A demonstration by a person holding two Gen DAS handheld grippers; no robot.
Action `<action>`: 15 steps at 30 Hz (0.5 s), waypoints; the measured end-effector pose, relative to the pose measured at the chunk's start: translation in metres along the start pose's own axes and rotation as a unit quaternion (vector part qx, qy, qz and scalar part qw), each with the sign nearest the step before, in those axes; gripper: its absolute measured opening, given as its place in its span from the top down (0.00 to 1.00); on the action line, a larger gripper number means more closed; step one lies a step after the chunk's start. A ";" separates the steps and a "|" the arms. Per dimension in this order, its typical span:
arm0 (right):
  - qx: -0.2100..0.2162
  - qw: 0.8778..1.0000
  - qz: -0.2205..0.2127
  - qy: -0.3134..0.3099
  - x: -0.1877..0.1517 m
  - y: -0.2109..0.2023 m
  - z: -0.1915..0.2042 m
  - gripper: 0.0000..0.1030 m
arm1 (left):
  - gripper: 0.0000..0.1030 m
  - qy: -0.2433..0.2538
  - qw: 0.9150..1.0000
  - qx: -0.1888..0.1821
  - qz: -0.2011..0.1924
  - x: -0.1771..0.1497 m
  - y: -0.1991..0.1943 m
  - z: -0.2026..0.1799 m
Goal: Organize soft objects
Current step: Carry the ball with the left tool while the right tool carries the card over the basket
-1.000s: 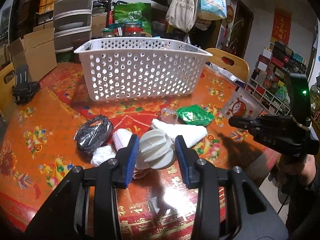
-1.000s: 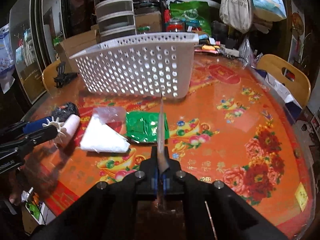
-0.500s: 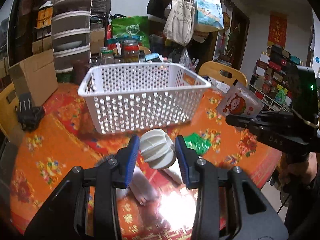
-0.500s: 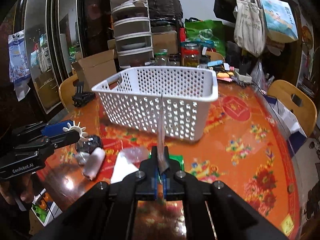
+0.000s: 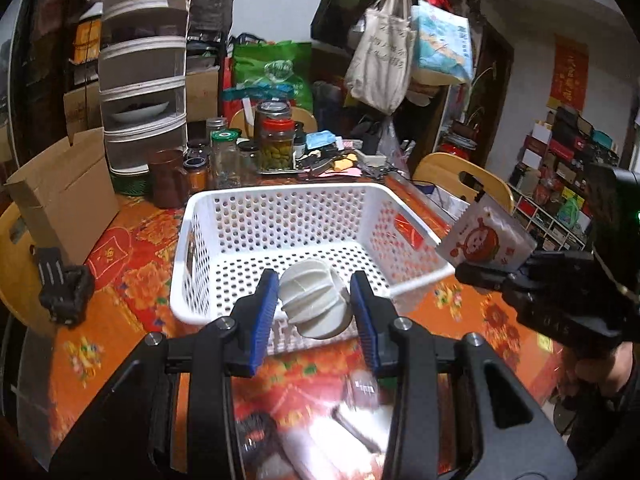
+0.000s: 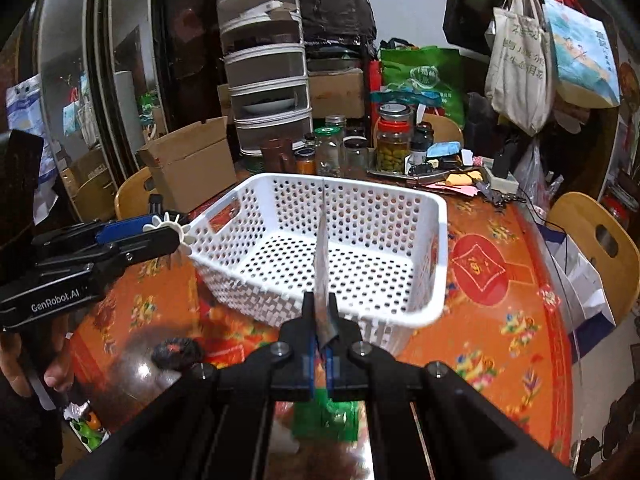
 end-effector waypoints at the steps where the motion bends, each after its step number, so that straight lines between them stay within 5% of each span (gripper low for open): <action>1: -0.003 1.000 0.006 0.000 0.006 0.009 -0.002 0.98 | 0.66 -0.005 1.000 0.003 0.007 0.006 0.009 0.003; 8: -0.016 0.997 0.081 0.011 0.018 0.080 -0.017 0.98 | 0.66 -0.018 0.996 0.039 0.081 0.025 0.093 0.024; 15: -0.035 0.988 0.149 0.015 0.007 0.136 -0.029 0.98 | 0.73 -0.014 0.988 0.064 0.137 0.003 0.152 0.039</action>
Point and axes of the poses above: each gripper's, at about its wrist camera, not at the fingertips, and y roughly the way its jaws point, z to its left, x to its top, the point moved 1 cm from there along y, roughly the way its jaws point, and after that the axes turned 13 degrees about -z, right-handed, at the moved point
